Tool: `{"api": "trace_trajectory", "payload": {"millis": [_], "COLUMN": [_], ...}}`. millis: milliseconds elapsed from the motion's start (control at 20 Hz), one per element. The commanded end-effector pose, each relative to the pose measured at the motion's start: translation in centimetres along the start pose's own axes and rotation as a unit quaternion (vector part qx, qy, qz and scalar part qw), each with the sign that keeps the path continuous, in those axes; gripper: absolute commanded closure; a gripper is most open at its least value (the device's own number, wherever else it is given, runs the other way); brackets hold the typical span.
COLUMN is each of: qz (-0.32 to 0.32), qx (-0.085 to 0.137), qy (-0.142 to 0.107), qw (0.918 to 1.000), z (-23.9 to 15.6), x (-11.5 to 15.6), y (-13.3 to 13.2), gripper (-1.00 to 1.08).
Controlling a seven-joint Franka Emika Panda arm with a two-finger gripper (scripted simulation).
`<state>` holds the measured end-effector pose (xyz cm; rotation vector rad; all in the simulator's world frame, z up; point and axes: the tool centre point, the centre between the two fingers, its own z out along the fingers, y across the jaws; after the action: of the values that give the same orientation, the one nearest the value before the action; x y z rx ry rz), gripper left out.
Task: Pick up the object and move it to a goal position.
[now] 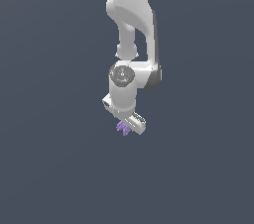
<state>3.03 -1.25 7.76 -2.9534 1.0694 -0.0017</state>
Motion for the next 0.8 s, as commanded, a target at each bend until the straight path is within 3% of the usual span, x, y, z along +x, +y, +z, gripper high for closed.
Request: {"api": "trace_trajectory", "payload": {"millis": [0,450,500,750], "qz": [0.001,0.002,0.002,0.002], "qx": [0.0,0.0,0.0,0.0], "qy": [-0.001,0.0,0.0,0.0], "qw": [1.0,1.0,1.0,1.0], "z": [1.3,3.8,3.8,3.8], "x": [-0.1,0.0,0.0,0.0], "y": [0.1,0.0,0.0,0.0], "gripper": [-0.92,-0.92,1.08,1.08]}}
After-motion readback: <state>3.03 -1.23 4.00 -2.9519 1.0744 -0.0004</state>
